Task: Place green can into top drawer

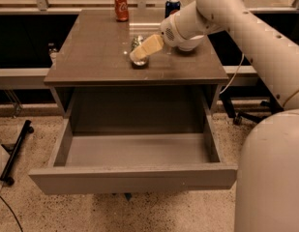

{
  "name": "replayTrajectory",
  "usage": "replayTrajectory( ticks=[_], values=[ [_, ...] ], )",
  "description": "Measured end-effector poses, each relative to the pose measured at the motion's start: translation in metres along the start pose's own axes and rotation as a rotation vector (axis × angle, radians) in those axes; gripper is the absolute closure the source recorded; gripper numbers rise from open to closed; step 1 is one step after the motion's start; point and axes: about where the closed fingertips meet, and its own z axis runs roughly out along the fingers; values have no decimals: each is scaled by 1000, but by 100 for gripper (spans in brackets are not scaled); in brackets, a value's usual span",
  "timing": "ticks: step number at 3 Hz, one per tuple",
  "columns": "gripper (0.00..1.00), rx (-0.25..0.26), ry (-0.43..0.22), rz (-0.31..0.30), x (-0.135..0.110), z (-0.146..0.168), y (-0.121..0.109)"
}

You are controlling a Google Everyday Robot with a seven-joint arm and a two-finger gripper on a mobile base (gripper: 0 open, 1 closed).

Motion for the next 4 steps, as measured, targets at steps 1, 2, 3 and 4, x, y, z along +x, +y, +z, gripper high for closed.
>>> replayTrajectory(
  ticks=[1,2,3,4],
  values=[
    [0,-6,-34,64,-2,22,-6],
    [0,-6,-39,75,-2,26,-7],
    [0,13,-31,92,2,31,-5],
    [0,32,-42,130,11,53,-4]
  ],
)
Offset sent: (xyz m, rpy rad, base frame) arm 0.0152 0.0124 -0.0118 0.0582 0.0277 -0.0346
